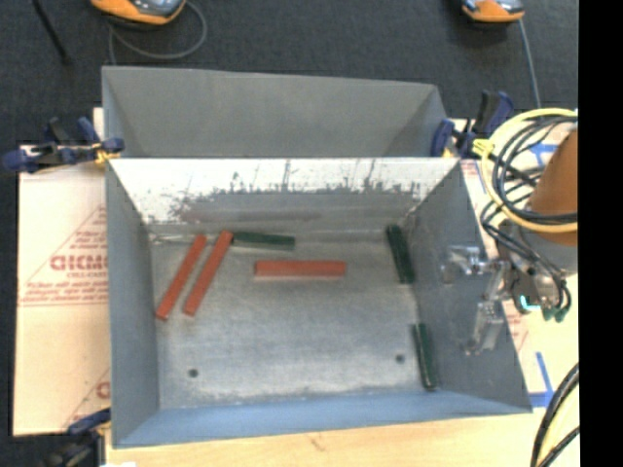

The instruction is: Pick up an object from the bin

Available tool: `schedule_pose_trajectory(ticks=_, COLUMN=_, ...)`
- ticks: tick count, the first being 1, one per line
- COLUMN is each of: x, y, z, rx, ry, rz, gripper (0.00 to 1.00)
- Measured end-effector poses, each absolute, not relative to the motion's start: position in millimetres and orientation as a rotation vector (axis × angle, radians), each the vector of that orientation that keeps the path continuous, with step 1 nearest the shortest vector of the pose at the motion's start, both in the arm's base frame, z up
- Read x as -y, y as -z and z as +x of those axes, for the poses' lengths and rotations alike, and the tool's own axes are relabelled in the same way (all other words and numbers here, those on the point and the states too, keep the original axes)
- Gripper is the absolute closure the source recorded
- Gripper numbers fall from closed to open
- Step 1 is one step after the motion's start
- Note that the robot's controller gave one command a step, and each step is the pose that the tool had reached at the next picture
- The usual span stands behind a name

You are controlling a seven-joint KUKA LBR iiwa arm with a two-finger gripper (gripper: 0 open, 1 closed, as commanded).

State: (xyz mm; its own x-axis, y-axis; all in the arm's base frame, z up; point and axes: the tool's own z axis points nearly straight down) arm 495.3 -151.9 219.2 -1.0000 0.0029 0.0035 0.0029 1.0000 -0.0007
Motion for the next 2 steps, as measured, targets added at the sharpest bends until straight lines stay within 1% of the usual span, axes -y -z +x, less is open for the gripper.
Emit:
schedule_pose_trajectory(ticks=1, x=92, y=-207, z=579.8, rx=3.144, ry=0.000, rz=0.199, gripper=0.00)
schedule_pose_trajectory(ticks=2, x=50, y=-68, z=600.5, rx=3.117, ry=0.000, rz=0.423, gripper=0.00)
